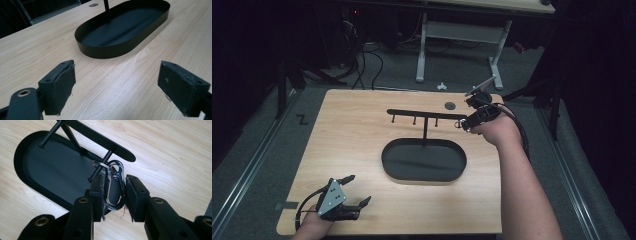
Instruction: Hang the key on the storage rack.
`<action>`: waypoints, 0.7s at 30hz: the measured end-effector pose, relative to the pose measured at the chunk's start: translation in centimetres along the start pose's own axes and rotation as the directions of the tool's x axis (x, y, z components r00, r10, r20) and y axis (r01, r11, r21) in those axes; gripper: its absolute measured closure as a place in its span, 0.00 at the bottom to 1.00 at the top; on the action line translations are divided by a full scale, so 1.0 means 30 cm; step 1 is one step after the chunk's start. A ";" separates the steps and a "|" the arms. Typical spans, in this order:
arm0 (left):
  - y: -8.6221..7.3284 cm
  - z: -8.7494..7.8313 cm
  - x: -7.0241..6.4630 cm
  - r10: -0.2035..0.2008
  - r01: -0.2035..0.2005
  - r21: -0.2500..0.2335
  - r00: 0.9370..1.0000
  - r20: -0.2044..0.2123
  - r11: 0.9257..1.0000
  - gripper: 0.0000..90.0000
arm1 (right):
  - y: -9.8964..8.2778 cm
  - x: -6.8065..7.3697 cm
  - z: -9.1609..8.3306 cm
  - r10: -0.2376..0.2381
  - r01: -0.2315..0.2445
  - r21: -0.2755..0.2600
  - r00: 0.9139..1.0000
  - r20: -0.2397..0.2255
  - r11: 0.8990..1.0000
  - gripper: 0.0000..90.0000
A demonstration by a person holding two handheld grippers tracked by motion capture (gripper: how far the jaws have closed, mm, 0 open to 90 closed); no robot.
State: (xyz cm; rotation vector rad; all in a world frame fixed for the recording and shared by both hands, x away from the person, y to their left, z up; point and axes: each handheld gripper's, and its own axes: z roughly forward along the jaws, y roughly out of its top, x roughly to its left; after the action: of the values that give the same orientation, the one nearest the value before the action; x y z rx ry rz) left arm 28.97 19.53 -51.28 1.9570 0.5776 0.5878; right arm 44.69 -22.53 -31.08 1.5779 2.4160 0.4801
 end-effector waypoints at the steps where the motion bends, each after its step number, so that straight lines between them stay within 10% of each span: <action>1: 0.000 0.000 0.000 0.001 -0.001 0.001 1.000 0.001 1.000 0.17 | 0.001 -0.002 0.005 -0.003 0.003 0.003 1.000 -0.004 1.000 0.77; 21: -0.001 0.000 0.000 -0.004 0.004 -0.004 1.000 -0.001 1.000 0.17 | -0.002 -0.010 0.029 0.027 -0.027 0.005 1.000 0.000 1.000 0.72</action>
State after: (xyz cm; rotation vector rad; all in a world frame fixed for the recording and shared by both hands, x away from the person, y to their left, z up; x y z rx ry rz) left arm 28.96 19.53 -51.31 1.9518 0.5800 0.5870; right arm 45.06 -22.70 -31.91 1.6144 2.4005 0.4798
